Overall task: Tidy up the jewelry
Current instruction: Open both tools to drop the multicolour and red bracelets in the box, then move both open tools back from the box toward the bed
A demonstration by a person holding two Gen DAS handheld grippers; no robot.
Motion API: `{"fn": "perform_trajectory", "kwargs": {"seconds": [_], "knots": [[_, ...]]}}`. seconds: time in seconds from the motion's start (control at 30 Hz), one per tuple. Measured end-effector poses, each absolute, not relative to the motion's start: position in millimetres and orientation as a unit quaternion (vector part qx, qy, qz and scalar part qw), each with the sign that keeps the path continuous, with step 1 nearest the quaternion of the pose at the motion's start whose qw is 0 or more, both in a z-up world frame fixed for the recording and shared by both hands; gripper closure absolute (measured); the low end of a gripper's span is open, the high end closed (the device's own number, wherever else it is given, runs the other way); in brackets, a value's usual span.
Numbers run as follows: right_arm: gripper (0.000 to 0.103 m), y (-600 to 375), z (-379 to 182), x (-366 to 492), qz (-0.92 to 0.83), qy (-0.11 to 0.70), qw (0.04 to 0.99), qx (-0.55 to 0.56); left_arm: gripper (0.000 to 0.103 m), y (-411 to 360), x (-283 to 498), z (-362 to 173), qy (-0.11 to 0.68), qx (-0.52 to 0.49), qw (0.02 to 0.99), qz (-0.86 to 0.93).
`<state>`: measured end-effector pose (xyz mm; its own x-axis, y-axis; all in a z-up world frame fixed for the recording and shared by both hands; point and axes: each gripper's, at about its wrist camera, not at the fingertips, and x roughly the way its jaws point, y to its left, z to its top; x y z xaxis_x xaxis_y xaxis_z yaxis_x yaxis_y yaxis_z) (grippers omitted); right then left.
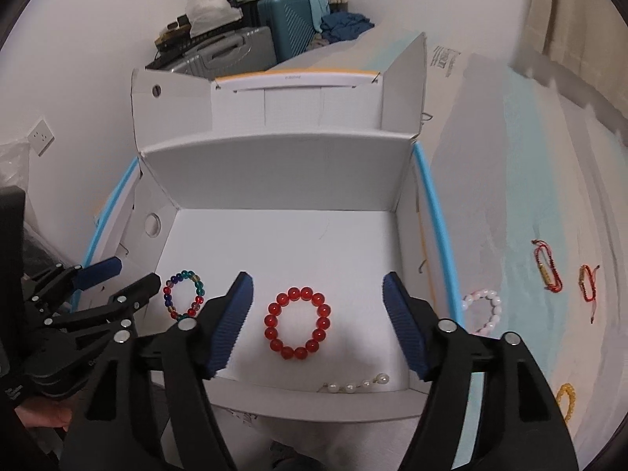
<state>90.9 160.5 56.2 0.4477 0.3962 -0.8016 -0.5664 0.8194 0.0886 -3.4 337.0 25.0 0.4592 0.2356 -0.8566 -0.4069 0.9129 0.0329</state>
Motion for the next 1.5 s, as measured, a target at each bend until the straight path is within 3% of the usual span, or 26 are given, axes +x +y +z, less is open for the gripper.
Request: {"fn": "perform_trajectory", "kwargs": {"seconds": [0.13, 0.2, 0.3, 0.4, 0.9, 1.5], "knots": [[0.023, 149, 65, 90, 0.278, 0.434, 0.852, -0.09, 0.029, 330, -6, 33, 0.474, -0.083, 0.856, 0.189], [0.019, 143, 69, 89, 0.274, 0.431, 0.855, -0.087, 0.017, 326, -7, 38, 0.466, -0.083, 0.86, 0.189], [0.016, 133, 74, 86, 0.27, 0.426, 0.859, -0.088, 0.008, 320, -9, 45, 0.458, -0.08, 0.865, 0.192], [0.009, 125, 79, 85, 0.262, 0.422, 0.864, -0.085, 0.006, 314, -10, 51, 0.452, -0.079, 0.868, 0.189], [0.008, 73, 88, 75, 0.236, 0.419, 0.874, -0.075, 0.006, 277, -1, 60, 0.442, -0.063, 0.88, 0.163], [0.008, -45, 94, 78, 0.158, 0.414, 0.895, -0.04, 0.006, 179, 34, 70, 0.433, -0.038, 0.896, 0.09]]}}
